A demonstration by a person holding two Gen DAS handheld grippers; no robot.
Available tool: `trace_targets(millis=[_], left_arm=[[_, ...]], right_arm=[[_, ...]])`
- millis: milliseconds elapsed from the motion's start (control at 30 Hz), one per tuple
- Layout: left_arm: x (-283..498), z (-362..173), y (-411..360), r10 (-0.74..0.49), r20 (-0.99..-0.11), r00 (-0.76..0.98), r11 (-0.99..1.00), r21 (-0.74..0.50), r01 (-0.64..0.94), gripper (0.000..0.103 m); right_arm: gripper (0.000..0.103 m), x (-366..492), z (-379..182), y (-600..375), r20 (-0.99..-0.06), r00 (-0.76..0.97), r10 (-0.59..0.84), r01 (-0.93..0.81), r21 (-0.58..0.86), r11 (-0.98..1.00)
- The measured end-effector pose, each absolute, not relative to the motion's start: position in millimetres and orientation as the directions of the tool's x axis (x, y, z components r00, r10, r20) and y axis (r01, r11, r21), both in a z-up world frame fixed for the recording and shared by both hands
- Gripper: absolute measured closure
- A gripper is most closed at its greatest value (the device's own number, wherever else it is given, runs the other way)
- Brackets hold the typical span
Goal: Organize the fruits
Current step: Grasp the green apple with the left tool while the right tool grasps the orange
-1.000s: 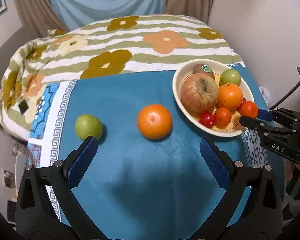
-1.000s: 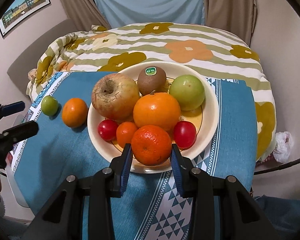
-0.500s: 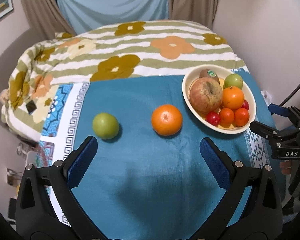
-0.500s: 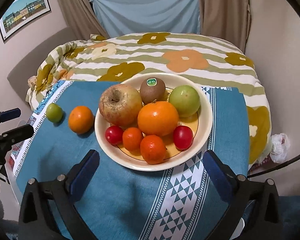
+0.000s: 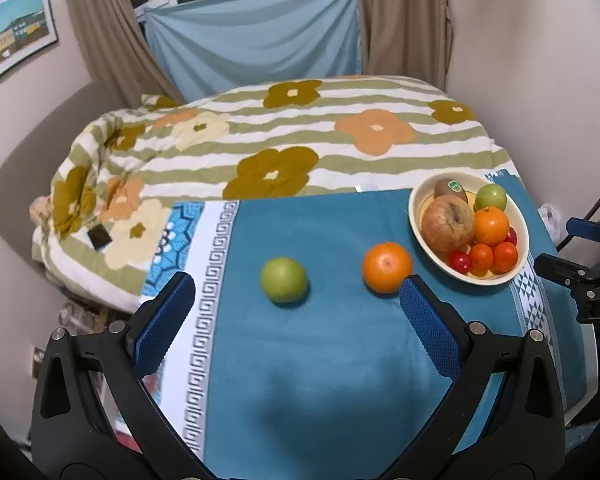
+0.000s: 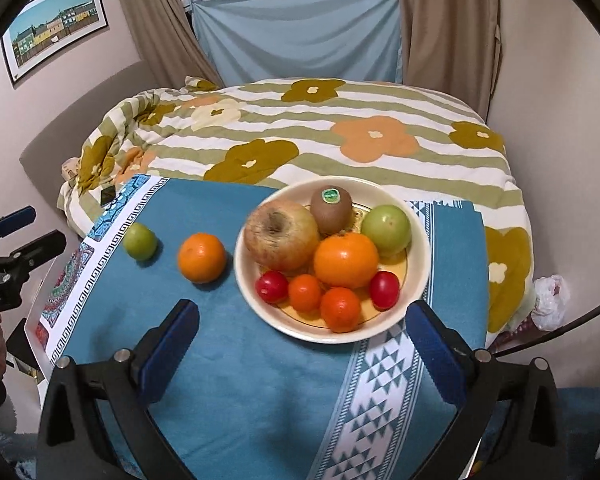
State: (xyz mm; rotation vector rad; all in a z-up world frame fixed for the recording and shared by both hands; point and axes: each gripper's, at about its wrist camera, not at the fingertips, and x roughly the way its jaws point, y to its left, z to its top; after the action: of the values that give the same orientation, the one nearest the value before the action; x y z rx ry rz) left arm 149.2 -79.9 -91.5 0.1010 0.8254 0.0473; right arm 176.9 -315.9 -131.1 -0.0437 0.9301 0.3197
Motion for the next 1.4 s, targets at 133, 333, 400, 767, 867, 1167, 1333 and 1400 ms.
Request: trace_targets(millis=[133, 333, 400, 767, 867, 1167, 1333, 1400], left_arm=[[153.2, -86.0, -58.0, 0.039, -0.724, 0.688, 0.995, 0.090, 0.039, 0.000], [163.6, -84.9, -26.4, -0.016, -0.736, 0.677, 0.991, 0.076, 0.106, 0.000], [169.0, -88.0, -17.2, -0.039, -0.742, 0.669, 0.986, 0.079, 0.145, 0.000], [206.9, -133.5, 7.7, -0.232, -0.787, 0.572, 0.914, 0.025, 0.406, 0.000], [218.3, -153.8, 5.1, -0.267, -0.808, 0.525, 0.880, 0.019, 0.475, 0.000], [240.0, -197.9, -6.4, -0.335, -0.837, 0.434, 0.793, -0.002, 0.609, 0.004], [250.8, -215.6, -13.4, -0.352, -0.852, 0.387, 0.774, -0.033, 0.632, 0.022], [254.5, -220.3, -14.3, -0.358, -0.856, 0.372, 0.770, -0.046, 0.637, 0.023]], right_arm=[[0.000, 172.2, -121.4, -294.0, -0.784, 0.586, 0.207, -0.257, 0.063, 0.965], [0.000, 174.0, -111.4, -260.7, -0.782, 0.602, 0.164, -0.197, 0.054, 0.979], [0.000, 175.1, -110.9, -247.9, -0.782, 0.603, 0.155, -0.180, 0.055, 0.982], [0.000, 189.3, -138.7, -190.5, -0.821, 0.566, 0.070, -0.046, 0.053, 0.997], [0.000, 193.2, -152.8, -181.2, -0.836, 0.548, 0.045, -0.003, 0.051, 0.999], [0.000, 199.4, -183.6, -171.1, -0.857, 0.515, 0.000, 0.101, 0.061, 0.993], [0.001, 204.9, -196.8, -169.6, -0.860, 0.510, -0.008, 0.131, 0.068, 0.989], [0.002, 208.4, -201.0, -169.1, -0.864, 0.504, -0.011, 0.135, 0.067, 0.989]])
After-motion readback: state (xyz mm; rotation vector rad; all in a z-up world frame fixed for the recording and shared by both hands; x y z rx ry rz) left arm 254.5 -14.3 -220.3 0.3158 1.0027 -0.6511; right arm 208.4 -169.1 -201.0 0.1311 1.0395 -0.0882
